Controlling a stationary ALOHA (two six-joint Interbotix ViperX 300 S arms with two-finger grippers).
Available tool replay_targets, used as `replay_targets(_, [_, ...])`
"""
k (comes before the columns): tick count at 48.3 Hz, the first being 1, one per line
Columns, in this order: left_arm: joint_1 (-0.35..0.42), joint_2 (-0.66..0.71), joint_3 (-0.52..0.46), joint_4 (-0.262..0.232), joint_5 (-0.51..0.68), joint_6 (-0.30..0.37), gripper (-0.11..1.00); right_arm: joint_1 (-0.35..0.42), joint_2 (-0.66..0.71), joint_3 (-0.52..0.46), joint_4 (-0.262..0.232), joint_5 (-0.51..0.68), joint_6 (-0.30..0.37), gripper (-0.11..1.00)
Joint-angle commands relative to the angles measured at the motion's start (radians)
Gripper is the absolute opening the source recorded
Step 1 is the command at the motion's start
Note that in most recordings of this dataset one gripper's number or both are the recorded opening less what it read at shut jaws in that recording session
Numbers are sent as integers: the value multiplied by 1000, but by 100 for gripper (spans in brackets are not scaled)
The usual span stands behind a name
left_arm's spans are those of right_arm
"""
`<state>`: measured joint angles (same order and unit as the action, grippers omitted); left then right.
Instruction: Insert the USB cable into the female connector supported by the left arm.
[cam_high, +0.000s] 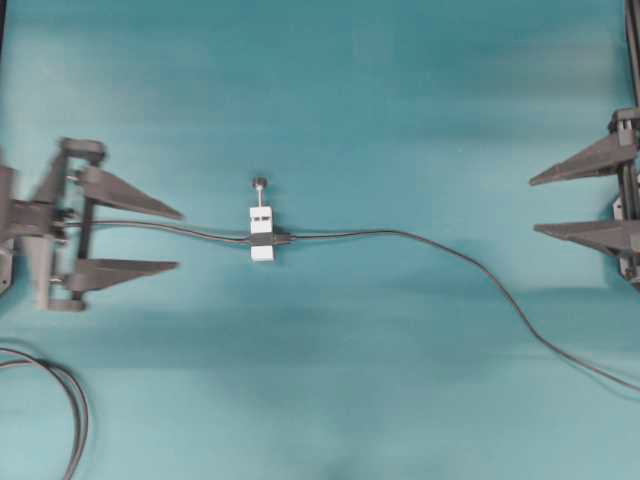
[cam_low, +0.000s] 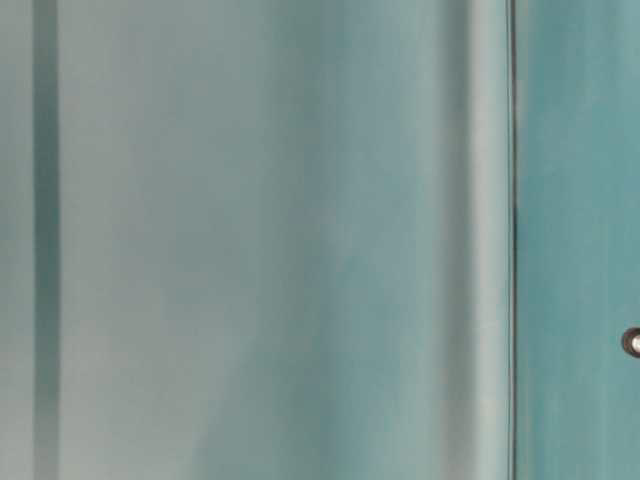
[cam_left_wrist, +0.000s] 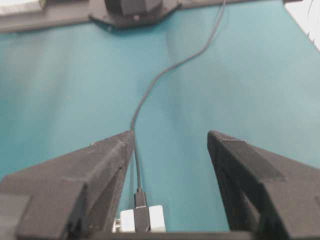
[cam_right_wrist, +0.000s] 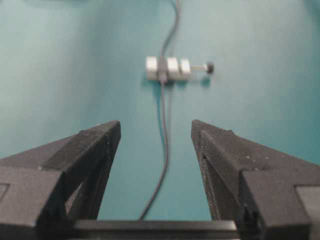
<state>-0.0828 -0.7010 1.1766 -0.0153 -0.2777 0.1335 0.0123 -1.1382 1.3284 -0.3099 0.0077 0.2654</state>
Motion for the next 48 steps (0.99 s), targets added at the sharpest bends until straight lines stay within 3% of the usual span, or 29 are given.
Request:
replay_targets(1, [-3,-92,15,-2,57,9,66,0,-8,-34,-3,23,-3,66])
replay_targets(9, [-3,-252,57,-2,209,8,66,-6,-69,-49,-3,37,-12,66])
replay_targets(15, [2,-334,94,-2,259,6,66,-29,-109,-38,-3,98,-12,66])
replay_targets(33, [106,-434,164,-2,249,12,66,-78,-110,6,-3,135,-29,66])
replay_targets(48, [103,-529,166,-2,258,11,66,-71,-109,28,-3,55,-40,66])
